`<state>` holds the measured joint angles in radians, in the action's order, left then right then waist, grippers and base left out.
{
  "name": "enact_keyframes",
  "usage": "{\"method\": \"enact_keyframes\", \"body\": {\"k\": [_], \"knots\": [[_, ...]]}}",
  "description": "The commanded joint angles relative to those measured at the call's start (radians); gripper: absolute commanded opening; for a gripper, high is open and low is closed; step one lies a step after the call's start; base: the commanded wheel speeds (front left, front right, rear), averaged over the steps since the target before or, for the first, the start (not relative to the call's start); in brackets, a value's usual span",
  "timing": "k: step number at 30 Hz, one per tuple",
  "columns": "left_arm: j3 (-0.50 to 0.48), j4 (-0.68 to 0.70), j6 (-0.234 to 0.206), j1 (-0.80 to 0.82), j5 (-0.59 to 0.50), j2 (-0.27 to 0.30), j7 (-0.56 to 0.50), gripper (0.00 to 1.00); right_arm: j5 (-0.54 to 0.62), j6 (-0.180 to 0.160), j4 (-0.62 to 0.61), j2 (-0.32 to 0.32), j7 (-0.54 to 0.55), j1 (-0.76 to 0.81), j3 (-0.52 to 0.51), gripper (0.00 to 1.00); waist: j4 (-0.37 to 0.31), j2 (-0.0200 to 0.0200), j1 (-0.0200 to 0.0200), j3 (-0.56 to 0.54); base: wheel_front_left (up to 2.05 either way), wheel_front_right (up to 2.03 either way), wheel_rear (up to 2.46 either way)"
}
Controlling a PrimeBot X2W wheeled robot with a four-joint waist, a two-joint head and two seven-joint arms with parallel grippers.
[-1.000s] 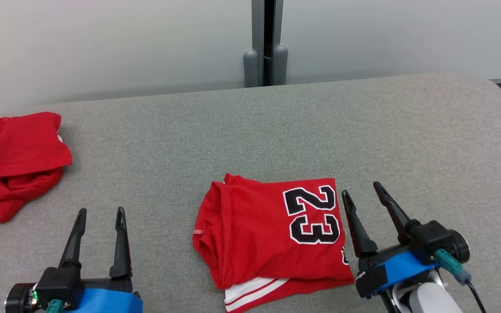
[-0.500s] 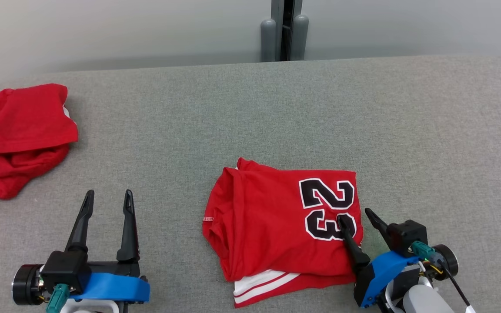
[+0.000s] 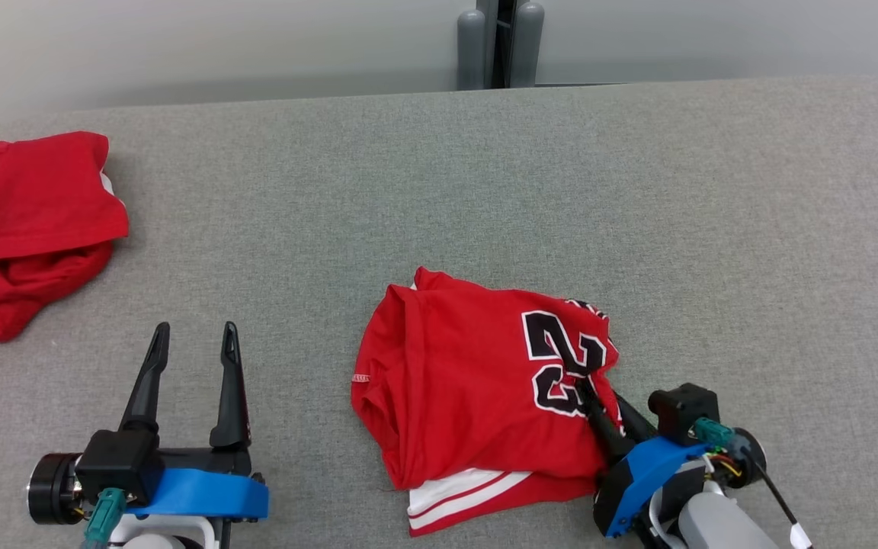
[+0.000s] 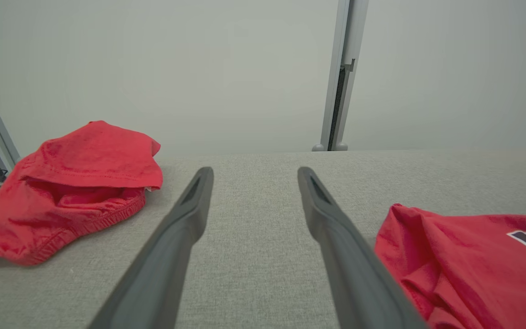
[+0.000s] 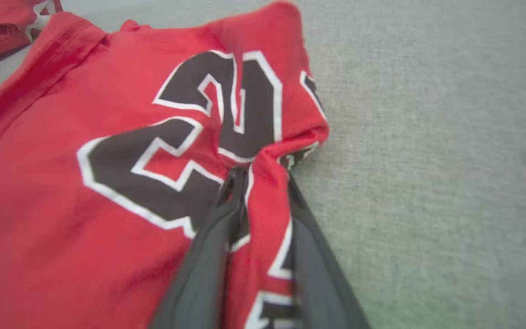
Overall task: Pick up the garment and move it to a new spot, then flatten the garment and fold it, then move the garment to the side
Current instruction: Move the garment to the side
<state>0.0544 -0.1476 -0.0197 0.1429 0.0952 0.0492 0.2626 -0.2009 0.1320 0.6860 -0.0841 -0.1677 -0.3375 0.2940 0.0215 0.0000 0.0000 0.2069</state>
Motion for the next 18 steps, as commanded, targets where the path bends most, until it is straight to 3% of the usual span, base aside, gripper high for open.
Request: {"method": "enact_keyframes", "body": {"k": [1, 7, 18], "knots": [[0.001, 0.003, -0.004, 0.013, 0.003, 0.003, 0.003, 1.00, -0.004, -0.003, 0.017, -0.012, -0.004, -0.010, -0.001, 0.00, -0.005, 0.0000, 0.0000, 0.004, 0.00, 0.00, 0.00], [0.007, 0.016, -0.001, 0.033, 0.006, 0.003, 0.003, 1.00, -0.011, -0.003, 0.003, -0.080, -0.034, -0.063, -0.044, 0.00, -0.044, 0.0000, 0.0000, 0.034, 0.00, 0.00, 0.00], [-0.001, 0.040, 0.011, 0.093, -0.028, 0.004, 0.003, 1.00, -0.034, -0.002, -0.052, -0.207, -0.042, -0.127, -0.131, 0.00, -0.184, 0.0000, 0.0000, 0.128, 0.00, 0.00, 0.00]]}}
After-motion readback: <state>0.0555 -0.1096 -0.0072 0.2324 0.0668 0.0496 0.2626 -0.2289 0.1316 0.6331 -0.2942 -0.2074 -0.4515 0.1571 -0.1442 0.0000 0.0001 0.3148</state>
